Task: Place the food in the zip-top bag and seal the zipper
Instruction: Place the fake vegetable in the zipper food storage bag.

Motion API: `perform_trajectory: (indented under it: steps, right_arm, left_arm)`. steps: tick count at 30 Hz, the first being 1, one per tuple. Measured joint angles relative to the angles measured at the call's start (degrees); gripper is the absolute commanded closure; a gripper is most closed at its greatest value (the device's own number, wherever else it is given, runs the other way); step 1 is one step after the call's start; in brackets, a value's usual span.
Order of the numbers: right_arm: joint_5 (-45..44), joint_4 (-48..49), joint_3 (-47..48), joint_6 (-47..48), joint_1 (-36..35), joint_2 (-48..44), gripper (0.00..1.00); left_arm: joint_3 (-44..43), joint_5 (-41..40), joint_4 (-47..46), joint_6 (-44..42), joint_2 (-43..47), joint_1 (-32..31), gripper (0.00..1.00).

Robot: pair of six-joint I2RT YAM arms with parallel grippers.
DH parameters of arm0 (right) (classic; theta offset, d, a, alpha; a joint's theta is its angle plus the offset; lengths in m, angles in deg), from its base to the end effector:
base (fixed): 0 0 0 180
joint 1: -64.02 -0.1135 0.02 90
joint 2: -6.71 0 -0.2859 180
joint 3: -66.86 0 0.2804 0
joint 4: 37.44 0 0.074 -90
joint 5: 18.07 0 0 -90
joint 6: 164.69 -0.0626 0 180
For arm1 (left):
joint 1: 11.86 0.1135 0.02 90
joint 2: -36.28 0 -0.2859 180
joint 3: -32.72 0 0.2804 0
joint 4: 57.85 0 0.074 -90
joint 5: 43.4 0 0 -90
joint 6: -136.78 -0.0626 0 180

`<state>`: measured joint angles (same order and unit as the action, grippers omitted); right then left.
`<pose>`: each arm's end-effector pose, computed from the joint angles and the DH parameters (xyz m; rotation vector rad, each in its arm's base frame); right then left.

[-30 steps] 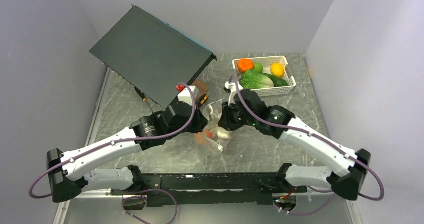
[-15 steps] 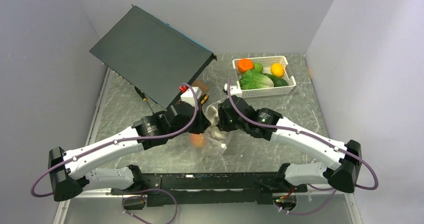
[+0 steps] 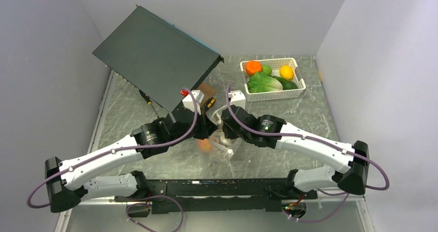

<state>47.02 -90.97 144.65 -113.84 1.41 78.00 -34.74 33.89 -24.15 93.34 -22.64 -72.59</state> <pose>0.1596 0.2507 0.3203 -0.2740 2.3113 0.3849 0.1450 -0.2305 0.3426 0.1133 2.1335 -0.9494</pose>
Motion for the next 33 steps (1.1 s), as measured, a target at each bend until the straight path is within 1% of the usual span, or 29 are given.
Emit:
perform_trajectory:
  steps: [2,4,5,8,11,14,17,20,24,26,31,33]
  right_arm:
    - [-0.09,0.26,0.26,-0.04,-0.37,0.52,0.49]
    - [0.24,0.7,0.24,0.11,-0.2,0.44,0.38]
    - [0.48,0.63,0.24,0.63,0.17,0.22,0.34]
    - [3.43,0.94,0.39,2.86,2.95,-0.44,0.29]
    - [7.48,0.59,2.73,5.27,5.64,-0.28,0.28]
    - [9.62,0.09,5.73,6.8,5.99,-0.81,0.27]
    - [11.87,-1.36,5.99,7.45,5.99,-4.02,0.27]
    - [13.07,-3.98,6.01,7.41,5.99,-8.48,0.33]
    - [12.31,-5.07,4.79,7.02,5.99,-12.55,0.38]
    - [11.28,-5.86,4.15,6.99,5.99,-12.83,0.41]
    - [8.83,-6.88,1.79,6.84,5.84,-11.47,0.42]
    - [8.9,-6.71,-0.26,7.06,5.2,-11.34,0.51]
  left_arm:
    - [0.02,0.98,-0.83,0.28,-0.74,0.0,1.0]
    - [0.02,1.64,-1.55,0.92,-1.46,0.02,1.0]
    - [0.02,1.55,-1.6,1.11,-1.6,0.09,1.0]
    - [0.57,1.42,-2.03,1.57,-1.29,0.39,1.0]
    - [1.73,1.46,-2.21,2.47,-0.79,0.35,1.0]
    - [2.45,1.44,-1.86,2.82,-0.46,0.33,1.0]
    - [2.45,1.44,-1.77,2.95,-0.15,0.28,1.0]
    - [2.45,1.46,-1.79,3.3,-0.07,0.28,1.0]
    - [2.45,1.84,-1.77,3.58,-0.09,0.28,1.0]
    - [2.45,1.95,-1.77,3.63,-0.13,0.28,1.0]
    - [2.45,1.95,-1.75,3.67,-0.11,0.28,1.0]
    - [2.45,1.95,-1.73,3.67,-0.11,0.28,1.0]
